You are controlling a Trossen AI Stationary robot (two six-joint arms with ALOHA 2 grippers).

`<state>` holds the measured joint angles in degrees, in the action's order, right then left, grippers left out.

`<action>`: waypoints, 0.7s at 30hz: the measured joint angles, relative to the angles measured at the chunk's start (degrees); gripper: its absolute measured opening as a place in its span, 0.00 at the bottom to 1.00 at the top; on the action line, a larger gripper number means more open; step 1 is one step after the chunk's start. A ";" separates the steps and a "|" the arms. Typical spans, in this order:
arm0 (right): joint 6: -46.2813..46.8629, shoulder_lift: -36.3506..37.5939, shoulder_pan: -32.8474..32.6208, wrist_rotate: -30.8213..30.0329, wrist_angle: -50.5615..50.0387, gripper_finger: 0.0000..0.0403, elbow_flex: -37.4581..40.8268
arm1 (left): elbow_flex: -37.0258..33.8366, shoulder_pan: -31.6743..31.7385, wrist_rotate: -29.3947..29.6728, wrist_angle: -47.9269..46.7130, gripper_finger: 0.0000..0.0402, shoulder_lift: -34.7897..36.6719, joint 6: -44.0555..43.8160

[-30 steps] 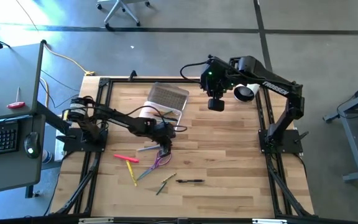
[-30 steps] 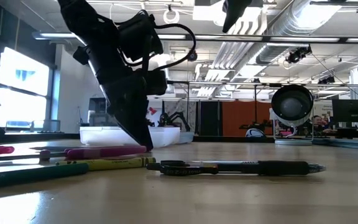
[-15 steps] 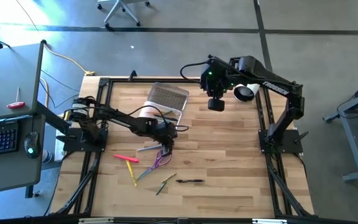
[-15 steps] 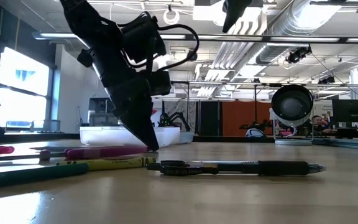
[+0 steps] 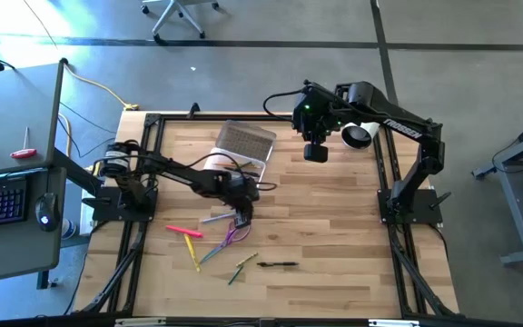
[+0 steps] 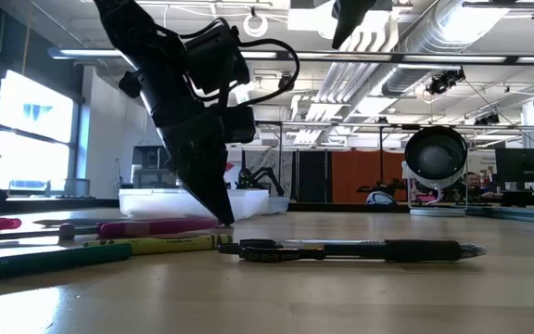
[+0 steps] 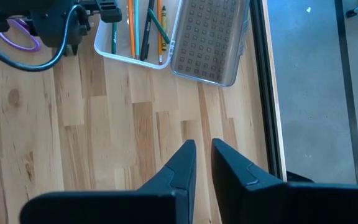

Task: Pick & place school supplies into a supply box
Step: Put the blue pencil into the black supply box

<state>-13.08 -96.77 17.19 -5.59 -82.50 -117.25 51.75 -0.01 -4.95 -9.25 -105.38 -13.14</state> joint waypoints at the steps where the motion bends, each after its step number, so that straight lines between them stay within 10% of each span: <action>1: 0.00 0.00 0.00 -0.01 0.00 0.07 0.00 | 0.56 0.00 -0.14 -0.77 0.27 -0.02 0.70; 21: -0.01 0.00 0.01 0.01 -0.21 0.07 0.00 | 23.51 -1.35 0.50 -51.56 0.30 -0.42 -1.67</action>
<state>-13.09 -96.77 17.20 -5.58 -82.71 -117.25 75.26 -1.36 -4.45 -60.80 -105.80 -14.80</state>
